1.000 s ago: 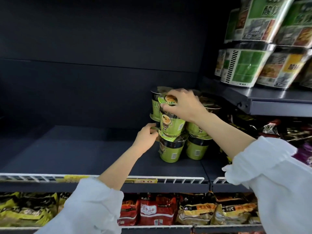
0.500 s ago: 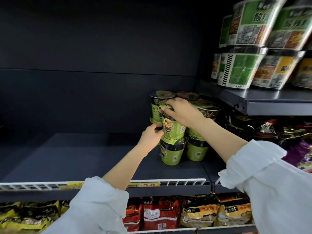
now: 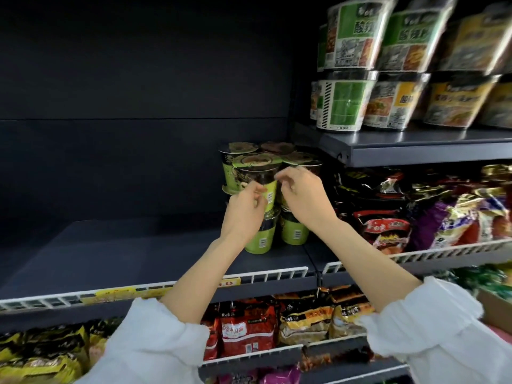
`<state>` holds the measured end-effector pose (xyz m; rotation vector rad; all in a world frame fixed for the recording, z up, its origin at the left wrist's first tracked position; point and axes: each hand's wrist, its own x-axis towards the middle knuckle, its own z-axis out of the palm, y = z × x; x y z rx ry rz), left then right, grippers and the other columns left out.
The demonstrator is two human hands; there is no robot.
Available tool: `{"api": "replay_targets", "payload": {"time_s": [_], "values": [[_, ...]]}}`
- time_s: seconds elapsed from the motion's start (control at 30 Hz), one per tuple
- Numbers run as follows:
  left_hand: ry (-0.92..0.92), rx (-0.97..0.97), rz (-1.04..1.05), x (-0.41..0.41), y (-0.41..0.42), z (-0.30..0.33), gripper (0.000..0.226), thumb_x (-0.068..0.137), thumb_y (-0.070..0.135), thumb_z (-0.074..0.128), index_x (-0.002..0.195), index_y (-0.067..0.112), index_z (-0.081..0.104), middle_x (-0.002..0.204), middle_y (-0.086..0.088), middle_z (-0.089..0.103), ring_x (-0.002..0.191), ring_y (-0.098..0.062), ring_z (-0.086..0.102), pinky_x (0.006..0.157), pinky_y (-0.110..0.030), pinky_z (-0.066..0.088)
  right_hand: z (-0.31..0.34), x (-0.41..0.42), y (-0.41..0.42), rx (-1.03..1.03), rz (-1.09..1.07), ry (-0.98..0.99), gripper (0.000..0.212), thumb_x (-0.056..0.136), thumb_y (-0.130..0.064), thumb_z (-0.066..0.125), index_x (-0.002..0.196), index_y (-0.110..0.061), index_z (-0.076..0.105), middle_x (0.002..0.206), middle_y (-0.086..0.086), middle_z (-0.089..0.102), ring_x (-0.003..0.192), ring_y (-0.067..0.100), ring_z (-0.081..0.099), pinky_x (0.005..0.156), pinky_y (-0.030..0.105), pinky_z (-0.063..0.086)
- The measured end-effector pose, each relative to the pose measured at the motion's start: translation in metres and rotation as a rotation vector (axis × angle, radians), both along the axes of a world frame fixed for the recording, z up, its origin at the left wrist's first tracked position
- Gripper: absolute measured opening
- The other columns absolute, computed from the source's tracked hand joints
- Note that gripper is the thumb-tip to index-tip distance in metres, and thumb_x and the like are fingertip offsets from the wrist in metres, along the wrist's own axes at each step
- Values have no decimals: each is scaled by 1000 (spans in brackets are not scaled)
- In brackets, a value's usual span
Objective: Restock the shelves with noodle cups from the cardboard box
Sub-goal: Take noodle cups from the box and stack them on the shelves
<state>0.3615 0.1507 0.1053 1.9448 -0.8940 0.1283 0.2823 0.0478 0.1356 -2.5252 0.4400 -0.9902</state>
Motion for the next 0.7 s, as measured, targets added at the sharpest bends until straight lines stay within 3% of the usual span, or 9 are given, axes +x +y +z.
{"api": "replay_targets", "payload": {"time_s": [0.17,0.33,0.43,0.53,0.6,0.7], "values": [[-17,74,-175,-79,-41,-9,10,93,19,51,99,23,58,83,2,67,77,-21,64,70,-40,55,-24,-95,-33,170,-80,98,32,95,-2,39,115,-10,63,107,10,66,97,24,62,85,32,49],[-10,175,-289,-187,-109,-32,9,93,24,53,99,21,59,84,2,65,77,-19,64,69,-40,56,-59,-225,-89,281,-232,202,26,97,-8,43,114,-12,62,98,15,69,86,32,64,76,39,51],[42,229,-379,-259,-154,-49,8,93,24,52,99,22,58,85,2,66,76,-19,65,71,-41,57,-81,-305,-118,313,-324,270,24,95,-7,45,111,-6,63,91,12,66,76,27,61,64,33,47],[99,306,-449,-328,-196,-71,11,92,26,54,101,21,59,89,1,68,82,-19,65,75,-39,55,-102,-378,-146,330,-407,342,23,90,-8,48,106,-5,64,90,9,62,85,25,57,69,30,42],[112,358,-499,-372,-218,-86,14,90,21,55,102,18,62,89,1,66,89,-21,64,77,-31,52,-115,-422,-163,333,-479,420,31,83,-22,48,104,-3,61,94,15,59,96,31,54,72,34,37],[106,453,-603,-430,-243,-102,22,89,14,52,109,15,62,104,-7,68,99,-27,63,74,-29,45,-131,-482,-184,340,-592,518,45,80,-28,48,119,-7,54,114,17,52,113,35,45,84,37,39]]}}
